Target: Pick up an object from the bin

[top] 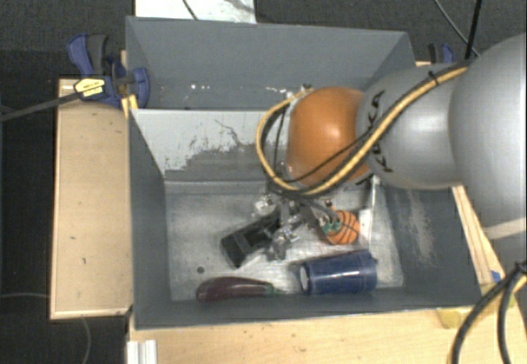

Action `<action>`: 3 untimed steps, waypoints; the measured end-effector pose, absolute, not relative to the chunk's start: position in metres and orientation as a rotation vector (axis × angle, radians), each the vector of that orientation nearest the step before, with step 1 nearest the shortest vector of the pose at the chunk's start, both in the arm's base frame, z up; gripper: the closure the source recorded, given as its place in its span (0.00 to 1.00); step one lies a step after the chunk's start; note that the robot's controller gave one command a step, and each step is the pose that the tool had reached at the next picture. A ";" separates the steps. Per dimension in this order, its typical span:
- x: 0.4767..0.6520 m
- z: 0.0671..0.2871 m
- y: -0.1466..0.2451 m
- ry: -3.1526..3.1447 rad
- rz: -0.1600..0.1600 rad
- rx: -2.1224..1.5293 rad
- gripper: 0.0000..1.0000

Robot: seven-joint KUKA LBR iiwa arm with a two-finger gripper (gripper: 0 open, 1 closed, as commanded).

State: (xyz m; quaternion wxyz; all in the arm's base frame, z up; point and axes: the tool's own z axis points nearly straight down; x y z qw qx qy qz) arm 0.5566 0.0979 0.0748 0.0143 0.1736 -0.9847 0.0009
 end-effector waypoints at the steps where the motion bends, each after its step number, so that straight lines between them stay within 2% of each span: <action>1: 0.557 0.075 0.098 -3.066 0.003 0.540 1.00; 3: 0.554 0.081 0.098 -3.076 -0.001 0.539 1.00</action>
Offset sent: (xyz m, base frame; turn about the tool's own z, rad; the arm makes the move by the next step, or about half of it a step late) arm -0.0001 -0.0001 0.0083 0.0000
